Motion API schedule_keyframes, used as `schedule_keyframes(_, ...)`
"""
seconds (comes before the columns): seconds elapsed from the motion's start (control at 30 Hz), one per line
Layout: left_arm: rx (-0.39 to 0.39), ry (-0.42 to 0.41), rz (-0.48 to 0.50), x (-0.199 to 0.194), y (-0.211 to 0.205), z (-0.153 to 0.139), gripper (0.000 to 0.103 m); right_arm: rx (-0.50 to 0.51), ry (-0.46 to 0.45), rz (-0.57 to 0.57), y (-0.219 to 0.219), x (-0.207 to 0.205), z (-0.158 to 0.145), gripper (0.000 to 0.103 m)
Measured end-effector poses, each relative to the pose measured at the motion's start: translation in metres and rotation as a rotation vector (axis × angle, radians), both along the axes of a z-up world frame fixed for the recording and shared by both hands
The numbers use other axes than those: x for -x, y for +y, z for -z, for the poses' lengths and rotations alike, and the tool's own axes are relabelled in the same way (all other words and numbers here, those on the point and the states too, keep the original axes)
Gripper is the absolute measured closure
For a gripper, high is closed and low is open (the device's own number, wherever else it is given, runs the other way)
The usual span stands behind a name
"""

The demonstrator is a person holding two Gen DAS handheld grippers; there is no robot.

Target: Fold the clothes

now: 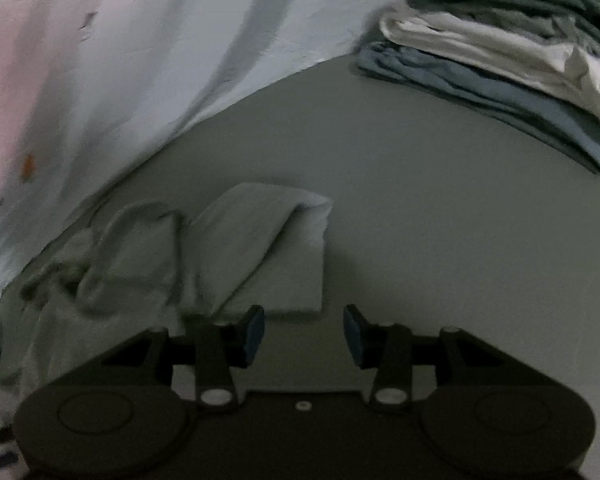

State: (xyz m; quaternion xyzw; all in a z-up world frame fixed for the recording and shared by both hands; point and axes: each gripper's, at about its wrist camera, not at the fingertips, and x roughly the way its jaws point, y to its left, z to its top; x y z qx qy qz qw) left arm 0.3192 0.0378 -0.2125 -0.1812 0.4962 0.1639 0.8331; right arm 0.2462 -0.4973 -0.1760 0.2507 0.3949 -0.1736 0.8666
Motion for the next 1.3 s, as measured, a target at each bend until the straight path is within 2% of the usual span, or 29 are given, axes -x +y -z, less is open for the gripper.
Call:
schedule_keyframes(0.13, 0.004, 0.048, -0.126, -0.025, 0.035, 0.008, 0.035, 0.004, 0.032, 0.019, -0.013, -0.03, 0.011, 0.057)
schedule_keyframes(0.3, 0.013, 0.055, -0.142, -0.045, 0.053, 0.018, 0.035, 0.05, 0.105, -0.042, -0.006, -0.057, 0.029, 0.055)
schedule_keyframes(0.33, 0.02, 0.047, -0.148, -0.046, 0.054, 0.019, 0.038, 0.069, 0.098, -0.06, -0.002, -0.06, 0.028, 0.063)
schedule_keyframes(0.37, 0.019, 0.031, -0.154, -0.047, 0.054, 0.018, 0.043, 0.09, 0.104, -0.087, 0.001, -0.062, 0.028, 0.064)
schedule_keyframes(0.4, 0.016, 0.013, -0.159, -0.047, 0.053, 0.017, 0.057, 0.111, 0.11, -0.113, 0.005, -0.065, 0.027, 0.074)
schedule_keyframes(0.43, 0.01, -0.001, -0.162, -0.049, 0.053, 0.015, 0.075, 0.143, 0.115, -0.147, 0.008, -0.067, 0.027, 0.096)
schedule_keyframes(0.47, 0.003, -0.014, -0.165, -0.05, 0.054, 0.013, 0.092, 0.177, 0.116, -0.166, 0.01, -0.068, 0.026, 0.098)
schedule_keyframes(0.6, -0.033, -0.041, -0.167, -0.057, 0.064, 0.004, 0.094, 0.251, 0.037, -0.131, 0.002, -0.06, 0.004, 0.098)
schedule_keyframes(0.73, -0.153, -0.088, -0.214, -0.063, 0.088, -0.029, 0.094, 0.494, -0.043, -0.023, -0.015, -0.043, -0.042, 0.099)
schedule_keyframes(0.83, -0.222, -0.164, -0.283, -0.067, 0.119, -0.065, 0.094, 0.703, -0.118, 0.071, -0.029, -0.024, -0.083, 0.099)
schedule_keyframes(0.87, -0.236, -0.191, -0.3, -0.068, 0.128, -0.076, 0.1, 0.781, -0.132, 0.093, -0.03, -0.019, -0.091, 0.099)
schedule_keyframes(0.9, -0.28, -0.209, -0.326, -0.069, 0.136, -0.086, 0.102, 0.86, -0.146, 0.115, -0.032, -0.014, -0.1, 0.098)
schedule_keyframes(0.97, -0.406, -0.223, -0.379, -0.07, 0.148, -0.103, 0.102, 0.925, -0.158, 0.141, -0.041, -0.003, -0.108, 0.098)
schedule_keyframes(1.0, -0.447, -0.21, -0.405, -0.071, 0.154, -0.107, 0.102, 0.914, -0.138, 0.154, -0.049, 0.0, -0.106, 0.098)
schedule_keyframes(1.03, -0.432, -0.191, -0.426, -0.07, 0.162, -0.106, 0.102, 0.886, -0.087, 0.156, -0.055, 0.003, -0.095, 0.098)
schedule_keyframes(1.13, -0.321, -0.156, -0.442, -0.063, 0.171, -0.096, 0.099, 0.777, 0.073, 0.162, -0.071, 0.012, -0.06, 0.097)
schedule_keyframes(1.2, -0.284, -0.134, -0.367, -0.057, 0.155, -0.083, 0.088, 0.659, 0.158, 0.179, -0.078, 0.024, -0.035, 0.091)
schedule_keyframes(1.23, -0.276, -0.114, -0.32, -0.054, 0.141, -0.075, 0.078, 0.577, 0.159, 0.219, -0.082, 0.034, -0.027, 0.081)
schedule_keyframes(1.3, -0.246, -0.068, -0.228, -0.046, 0.11, -0.056, 0.071, 0.415, 0.123, 0.305, -0.089, 0.049, -0.016, 0.075)
